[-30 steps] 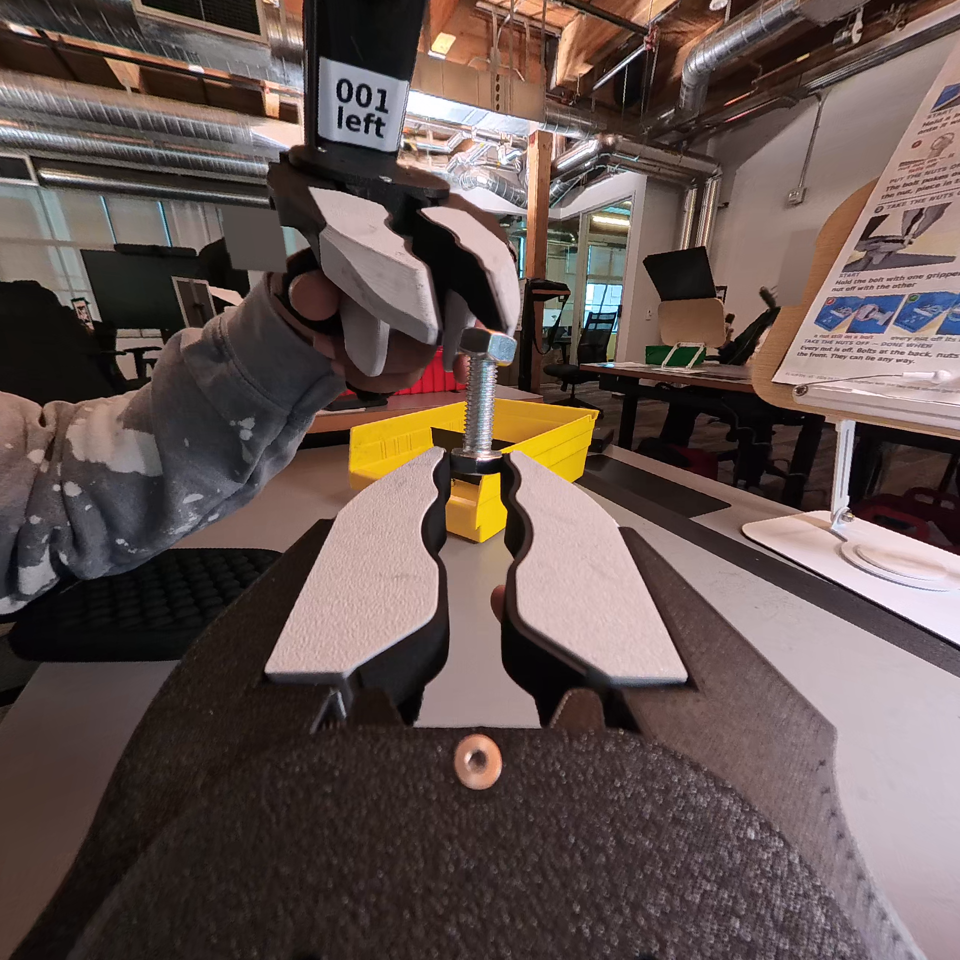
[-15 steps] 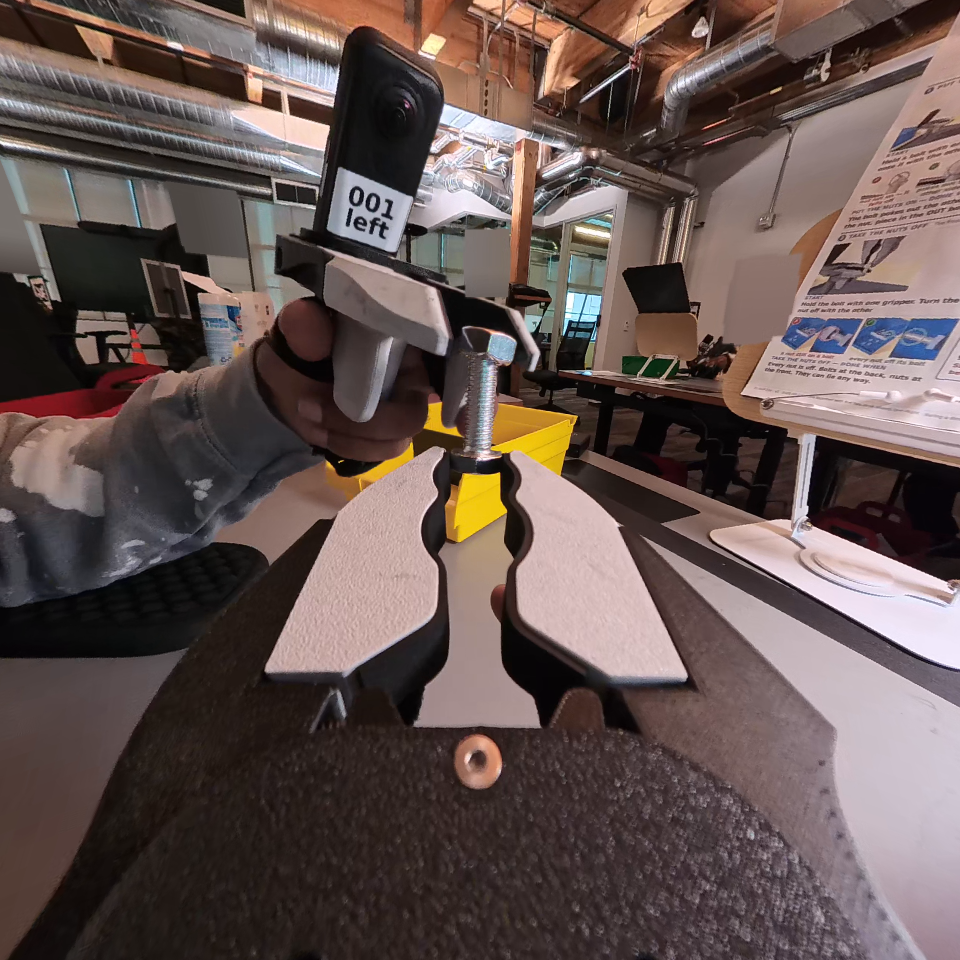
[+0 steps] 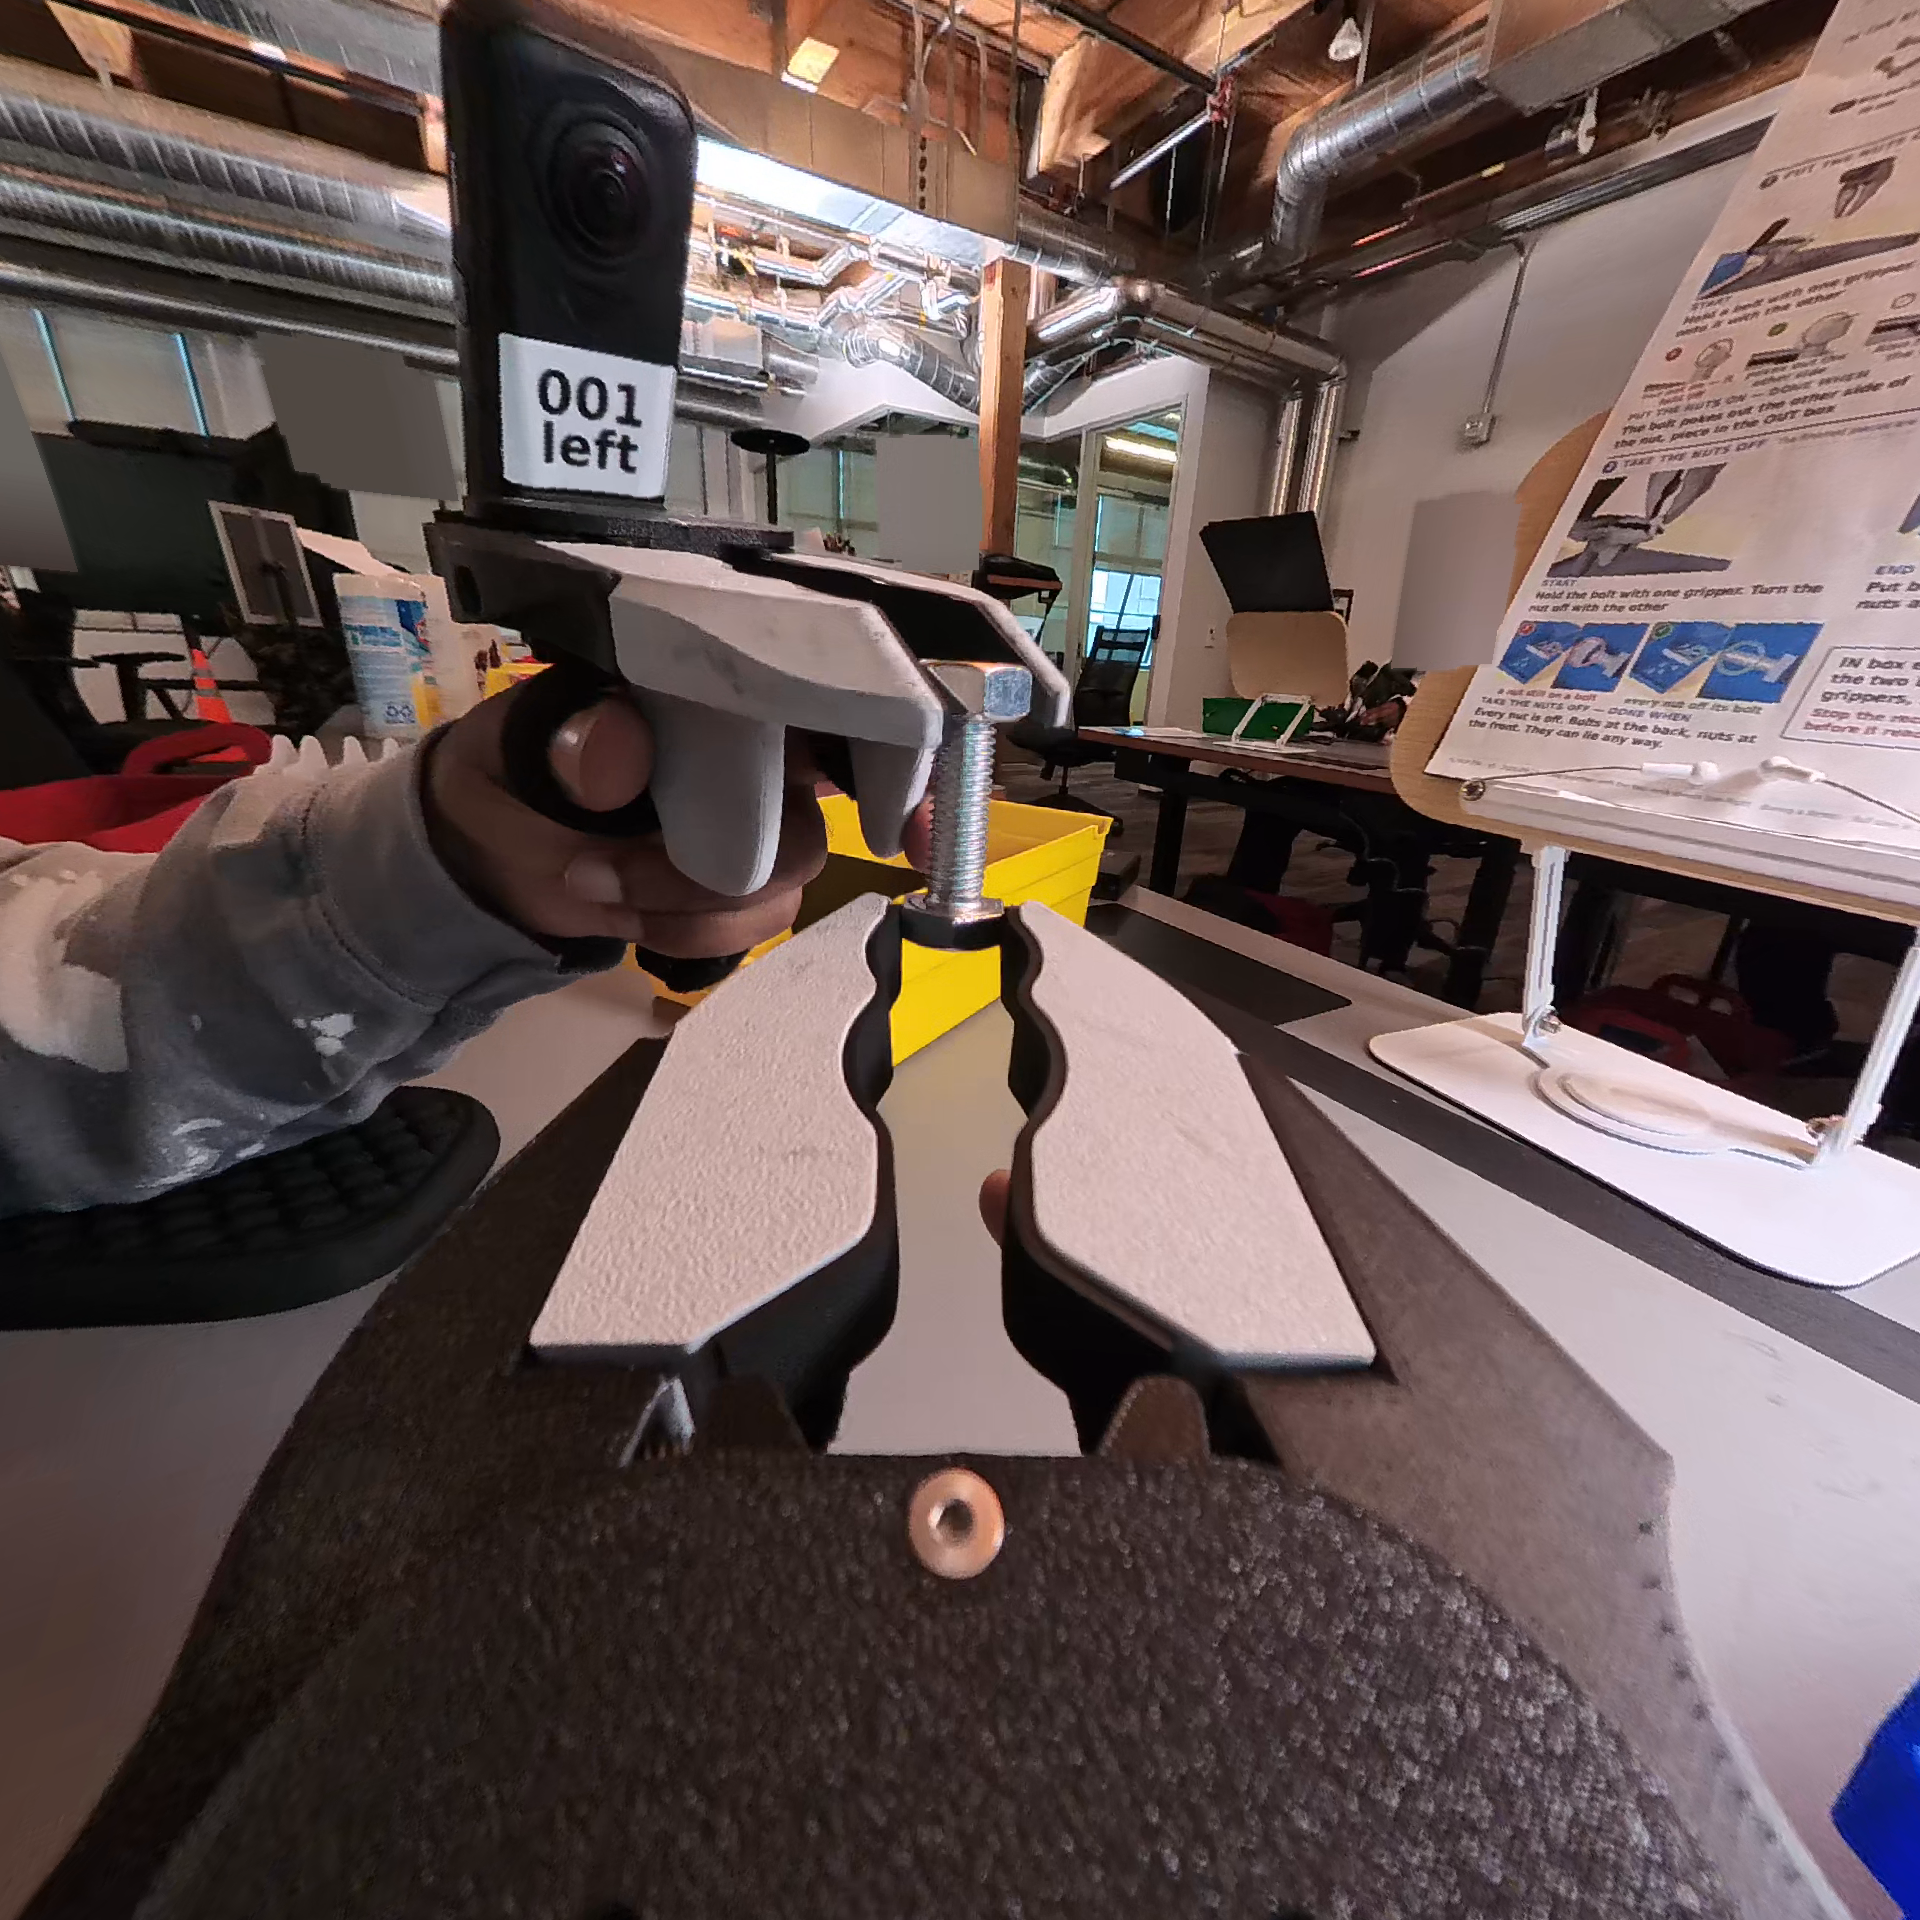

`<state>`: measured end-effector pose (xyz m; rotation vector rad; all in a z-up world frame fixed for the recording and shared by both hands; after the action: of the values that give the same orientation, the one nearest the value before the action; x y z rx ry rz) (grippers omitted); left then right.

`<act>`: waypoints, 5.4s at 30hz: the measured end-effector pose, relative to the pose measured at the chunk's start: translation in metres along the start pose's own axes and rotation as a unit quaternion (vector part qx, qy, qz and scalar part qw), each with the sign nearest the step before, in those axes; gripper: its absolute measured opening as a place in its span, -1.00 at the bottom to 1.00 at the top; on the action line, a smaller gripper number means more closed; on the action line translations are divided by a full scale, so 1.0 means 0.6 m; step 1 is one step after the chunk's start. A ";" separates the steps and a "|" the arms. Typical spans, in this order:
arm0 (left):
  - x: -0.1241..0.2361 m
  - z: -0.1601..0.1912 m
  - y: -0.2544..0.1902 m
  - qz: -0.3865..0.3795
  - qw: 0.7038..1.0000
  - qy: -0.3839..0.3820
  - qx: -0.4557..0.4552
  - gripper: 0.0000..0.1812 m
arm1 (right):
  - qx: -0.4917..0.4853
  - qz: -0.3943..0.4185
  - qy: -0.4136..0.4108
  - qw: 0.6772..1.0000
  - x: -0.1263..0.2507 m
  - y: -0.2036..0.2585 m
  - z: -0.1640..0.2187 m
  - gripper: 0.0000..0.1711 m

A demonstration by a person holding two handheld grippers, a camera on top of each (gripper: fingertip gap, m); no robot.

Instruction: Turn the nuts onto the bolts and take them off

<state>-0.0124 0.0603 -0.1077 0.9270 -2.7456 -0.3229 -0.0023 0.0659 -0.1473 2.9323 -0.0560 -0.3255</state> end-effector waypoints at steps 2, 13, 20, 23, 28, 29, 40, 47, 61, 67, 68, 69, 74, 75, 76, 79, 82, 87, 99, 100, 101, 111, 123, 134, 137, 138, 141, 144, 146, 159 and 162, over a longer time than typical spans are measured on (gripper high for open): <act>0.000 -0.002 -0.002 0.011 1.000 -0.009 0.008 -0.78 | -0.001 -0.008 -0.003 1.000 0.002 0.002 -0.001 -0.79; 0.036 -0.066 -0.072 0.209 0.969 -0.131 -0.013 -0.78 | -0.101 -0.260 -0.006 0.960 0.028 0.095 -0.037 -0.79; 0.040 -0.091 -0.104 0.329 0.924 -0.193 0.006 -0.78 | -0.153 -0.360 -0.010 0.920 0.048 0.137 -0.053 -0.79; 0.038 -0.089 -0.108 0.347 0.917 -0.197 0.003 -0.78 | -0.152 -0.366 -0.006 0.918 0.051 0.139 -0.051 -0.79; 0.038 -0.082 -0.104 0.343 0.923 -0.174 -0.017 -0.78 | -0.146 -0.358 0.002 0.922 0.050 0.133 -0.045 -0.79; 0.039 -0.081 -0.104 0.343 0.924 -0.170 -0.020 -0.78 | -0.146 -0.357 0.003 0.923 0.049 0.132 -0.044 -0.79; 0.037 -0.070 -0.084 0.271 0.952 -0.130 -0.059 -0.78 | -0.140 -0.309 -0.003 0.941 0.037 0.114 -0.039 -0.79; 0.033 -0.070 -0.067 0.213 0.963 -0.161 -0.045 -0.78 | -0.114 -0.253 -0.029 0.960 0.031 0.096 -0.046 -0.79; 0.028 -0.067 -0.055 0.188 0.967 -0.171 -0.025 -0.78 | -0.107 -0.216 -0.050 0.969 0.029 0.082 -0.049 -0.79; 0.030 -0.067 -0.053 0.180 0.970 -0.159 -0.022 -0.71 | -0.107 -0.212 -0.053 0.970 0.030 0.078 -0.051 -0.79; 0.030 -0.067 -0.052 0.177 0.971 -0.156 -0.021 -0.71 | -0.107 -0.210 -0.053 0.970 0.029 0.078 -0.050 -0.79; 0.030 -0.066 -0.051 0.174 0.973 -0.152 -0.018 -0.71 | -0.106 -0.209 -0.053 0.971 0.029 0.077 -0.050 -0.79; 0.036 -0.063 -0.036 0.144 0.981 -0.127 0.009 -0.71 | -0.101 -0.199 -0.054 0.973 0.028 0.072 -0.049 -0.79; 0.037 -0.062 -0.037 0.144 0.982 -0.122 0.012 -0.71 | -0.101 -0.198 -0.054 0.973 0.028 0.070 -0.049 -0.79; 0.037 -0.061 -0.038 0.144 0.982 -0.118 0.017 -0.70 | -0.101 -0.197 -0.054 0.974 0.028 0.069 -0.048 -0.79; 0.038 -0.060 -0.039 0.146 0.982 -0.115 0.036 -0.70 | -0.098 -0.194 -0.050 0.975 0.027 0.067 -0.046 -0.79; 0.037 -0.061 -0.039 0.145 0.983 -0.109 0.042 -0.72 | -0.093 -0.192 -0.046 0.976 0.026 0.068 -0.042 -0.79; 0.030 -0.060 -0.041 0.133 0.987 -0.085 0.036 -0.78 | -0.086 -0.184 -0.042 0.978 0.025 0.066 -0.040 -0.79; 0.014 -0.053 -0.014 0.020 0.999 -0.005 0.045 -0.78 | -0.057 -0.084 -0.051 0.994 0.020 0.032 -0.043 -0.79; 0.013 -0.053 -0.012 0.018 0.999 -0.003 0.049 -0.79 | -0.052 -0.074 -0.052 0.995 0.020 0.030 -0.043 -0.79; 0.013 -0.053 -0.012 0.021 0.998 -0.004 0.053 -0.79 | -0.049 -0.068 -0.053 0.995 0.020 0.029 -0.043 -0.79; 0.023 -0.097 -0.056 0.178 0.975 -0.100 0.083 -0.78 | -0.132 -0.222 -0.085 0.962 0.037 0.084 -0.069 -0.79; 0.025 -0.130 -0.109 0.332 0.912 -0.226 0.078 -0.78 | -0.211 -0.407 -0.067 0.886 0.072 0.146 -0.089 -0.79; 0.030 -0.122 -0.112 0.345 0.899 -0.257 0.079 -0.78 | -0.210 -0.415 -0.055 0.884 0.072 0.148 -0.082 -0.79; 0.032 -0.119 -0.109 0.331 0.910 -0.242 0.059 -0.79 | -0.203 -0.405 -0.052 0.890 0.069 0.146 -0.079 -0.79; 0.032 -0.117 -0.107 0.323 0.915 -0.236 0.051 -0.79 | -0.201 -0.399 -0.051 0.893 0.067 0.144 -0.078 -0.79; 0.034 -0.113 -0.100 0.299 0.929 -0.213 0.031 -0.79 | -0.192 -0.379 -0.049 0.904 0.063 0.136 -0.076 -0.79; 0.036 -0.110 -0.099 0.289 0.936 -0.202 0.015 -0.79 | -0.193 -0.375 -0.049 0.905 0.061 0.134 -0.073 -0.79; 0.037 -0.110 -0.100 0.287 0.937 -0.197 0.010 -0.78 | -0.192 -0.375 -0.048 0.906 0.060 0.135 -0.072 -0.79; 0.040 -0.098 -0.090 0.256 0.954 -0.159 -0.012 -0.78 | -0.188 -0.350 -0.047 0.917 0.053 0.126 -0.068 -0.79; 0.040 -0.097 -0.088 0.252 0.954 -0.161 -0.005 -0.77 | -0.185 -0.345 -0.047 0.919 0.052 0.124 -0.068 -0.79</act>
<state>0.0149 -0.0032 -0.0634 0.1495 -3.1374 -0.4191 0.0360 -0.0017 -0.1007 2.4539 0.9343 -0.5040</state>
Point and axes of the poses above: each gripper's, where its closed fingertips meet, x back along the fingers, z out of its underside, y = z × x across the jaws, the point moved 2 cm from there along x, back along the fingers, and after that the axes turned 14 degrees about -x, right-handed, at the moved point
